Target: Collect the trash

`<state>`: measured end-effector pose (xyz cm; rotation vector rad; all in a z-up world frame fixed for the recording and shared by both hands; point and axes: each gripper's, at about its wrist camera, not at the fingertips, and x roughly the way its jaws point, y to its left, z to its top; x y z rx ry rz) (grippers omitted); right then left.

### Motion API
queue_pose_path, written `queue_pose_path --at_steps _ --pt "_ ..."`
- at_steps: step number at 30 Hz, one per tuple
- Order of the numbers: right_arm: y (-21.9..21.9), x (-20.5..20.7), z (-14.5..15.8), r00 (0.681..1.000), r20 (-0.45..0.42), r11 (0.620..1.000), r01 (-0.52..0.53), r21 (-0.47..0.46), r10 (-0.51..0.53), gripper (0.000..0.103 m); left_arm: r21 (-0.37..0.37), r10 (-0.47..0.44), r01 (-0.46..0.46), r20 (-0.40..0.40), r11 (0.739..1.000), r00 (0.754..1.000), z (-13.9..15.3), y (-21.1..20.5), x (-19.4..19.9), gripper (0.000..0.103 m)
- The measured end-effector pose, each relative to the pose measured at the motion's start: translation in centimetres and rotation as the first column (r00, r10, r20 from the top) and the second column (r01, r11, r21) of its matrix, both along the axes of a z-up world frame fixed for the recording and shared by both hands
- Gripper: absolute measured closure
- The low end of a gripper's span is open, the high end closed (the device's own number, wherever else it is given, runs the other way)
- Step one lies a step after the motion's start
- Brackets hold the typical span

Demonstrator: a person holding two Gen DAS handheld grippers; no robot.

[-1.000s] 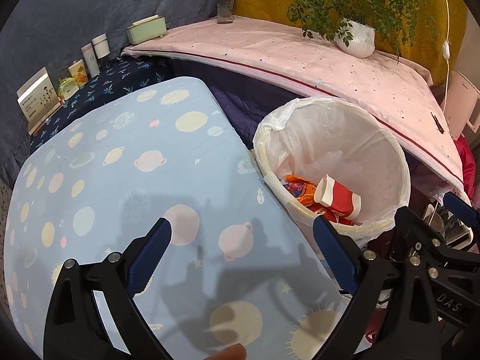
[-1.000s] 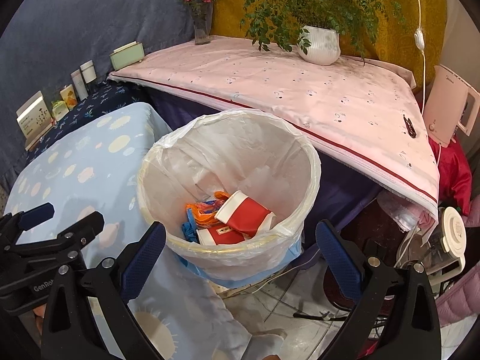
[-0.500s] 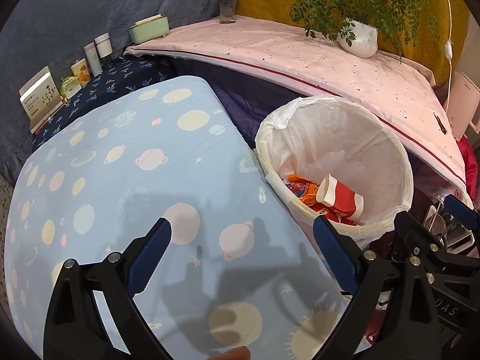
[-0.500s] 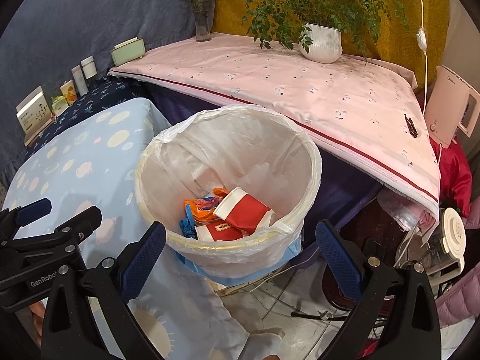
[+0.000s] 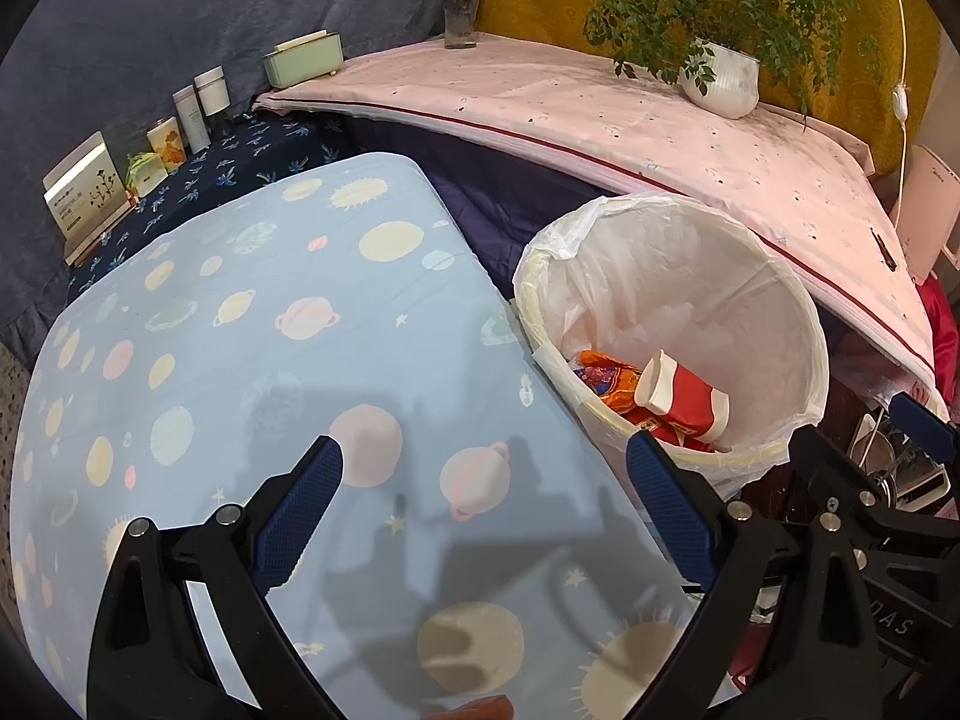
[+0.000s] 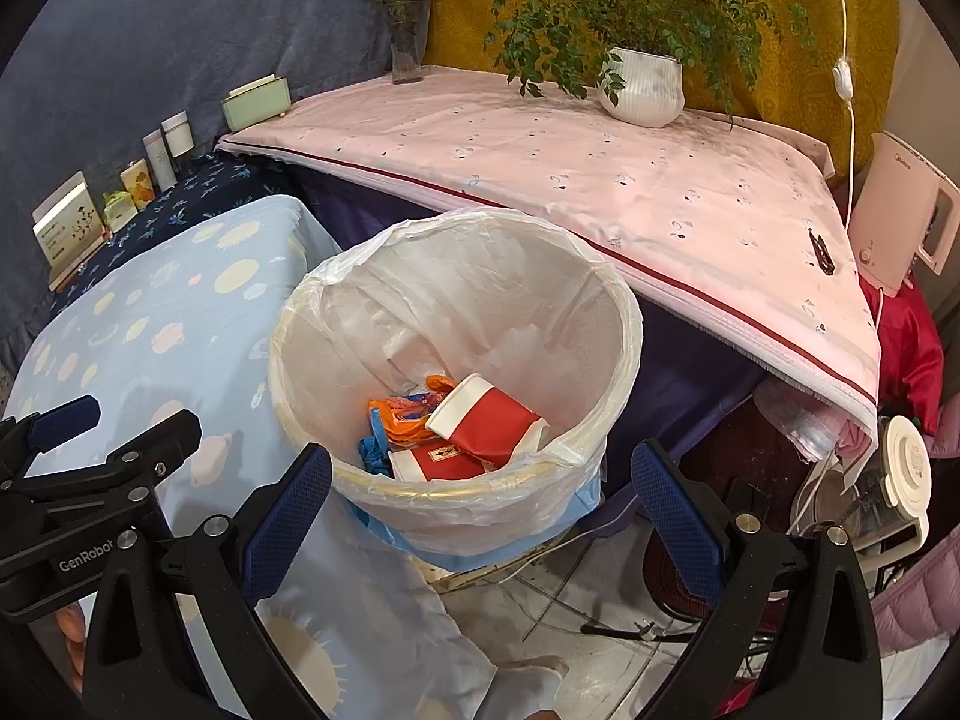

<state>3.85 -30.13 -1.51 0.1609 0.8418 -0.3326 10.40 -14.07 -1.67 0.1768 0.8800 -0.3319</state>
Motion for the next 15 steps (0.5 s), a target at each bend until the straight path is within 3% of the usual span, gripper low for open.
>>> queue_pose_path --at_steps 15 --pt "-0.18 -0.11 -0.23 1.0 -0.004 1.0 0.001 0.0 -0.001 0.007 0.004 0.009 -0.009 0.004 1.0 1.0 -0.05 0.01 -0.1 0.012"
